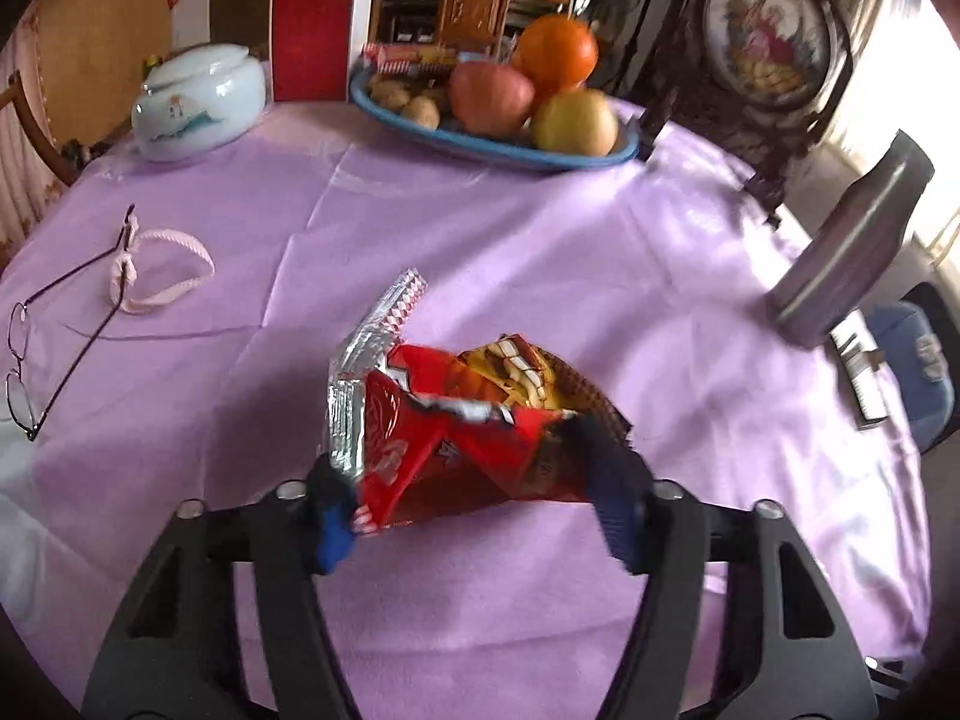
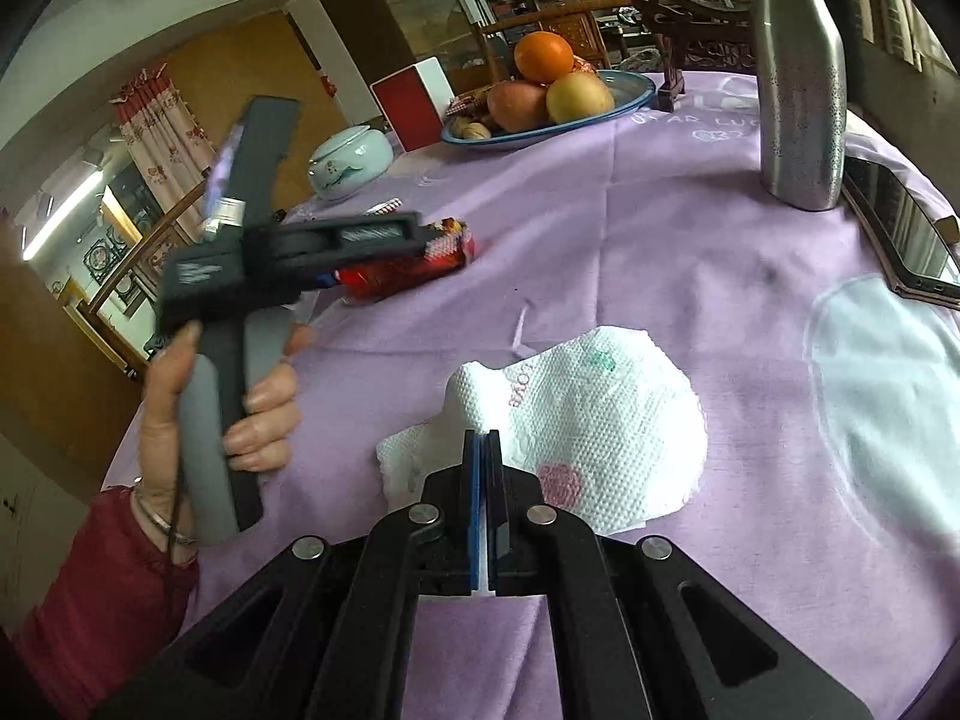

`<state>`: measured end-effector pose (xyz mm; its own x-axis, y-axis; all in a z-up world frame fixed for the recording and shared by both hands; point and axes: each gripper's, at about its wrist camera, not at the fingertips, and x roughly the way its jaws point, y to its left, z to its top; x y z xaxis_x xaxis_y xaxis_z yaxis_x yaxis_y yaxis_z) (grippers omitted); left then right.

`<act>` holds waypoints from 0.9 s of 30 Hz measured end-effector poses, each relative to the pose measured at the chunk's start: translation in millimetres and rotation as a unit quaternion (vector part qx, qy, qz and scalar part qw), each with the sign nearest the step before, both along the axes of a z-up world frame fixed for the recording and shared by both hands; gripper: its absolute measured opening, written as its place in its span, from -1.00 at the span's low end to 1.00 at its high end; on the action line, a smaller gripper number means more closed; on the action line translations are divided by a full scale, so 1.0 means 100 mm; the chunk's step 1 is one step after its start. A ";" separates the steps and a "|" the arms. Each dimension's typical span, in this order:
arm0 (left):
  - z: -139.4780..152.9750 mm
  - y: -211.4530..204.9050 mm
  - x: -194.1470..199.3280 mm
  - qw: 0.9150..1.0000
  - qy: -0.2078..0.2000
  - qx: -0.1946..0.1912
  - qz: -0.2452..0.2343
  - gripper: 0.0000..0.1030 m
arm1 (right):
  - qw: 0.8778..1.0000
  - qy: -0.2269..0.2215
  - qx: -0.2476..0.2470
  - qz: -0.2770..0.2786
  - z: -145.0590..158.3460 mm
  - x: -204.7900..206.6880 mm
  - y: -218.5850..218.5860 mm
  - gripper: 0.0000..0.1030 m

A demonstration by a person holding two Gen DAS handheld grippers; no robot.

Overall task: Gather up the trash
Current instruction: 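Carry the snack bag over the red basket and open the left tool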

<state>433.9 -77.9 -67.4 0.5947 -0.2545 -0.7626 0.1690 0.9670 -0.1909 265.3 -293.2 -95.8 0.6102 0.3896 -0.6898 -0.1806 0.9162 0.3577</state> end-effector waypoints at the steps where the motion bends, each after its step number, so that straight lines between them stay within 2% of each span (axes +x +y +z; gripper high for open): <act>1: 0.06 0.01 -0.05 1.000 -0.011 -0.002 -0.001 0.15 | 1.000 0.001 0.001 -0.001 0.00 0.01 -0.01 -0.95; 6: 0.35 0.13 -0.37 0.998 -0.046 -0.050 -0.014 0.15 | 1.000 -0.003 0.017 -0.011 0.01 0.01 -0.07 -0.95; 10: 0.48 0.28 -0.68 0.996 -0.059 -0.066 -0.011 0.15 | 0.999 -0.004 0.031 -0.019 0.01 0.00 -0.13 -0.95; 14: 0.61 0.42 -1.01 0.996 -0.071 -0.049 -0.003 0.15 | 0.999 -0.016 0.040 -0.019 0.05 -0.02 -0.15 -0.95; 19: 0.87 0.59 -1.53 0.993 -0.118 0.009 0.014 0.15 | 0.998 -0.033 0.060 -0.012 0.09 -0.07 -0.19 -0.95; 27: 1.13 1.01 -2.21 0.988 -0.148 0.018 0.047 0.15 | 0.992 -0.078 0.101 0.011 0.22 -0.28 -0.17 -0.95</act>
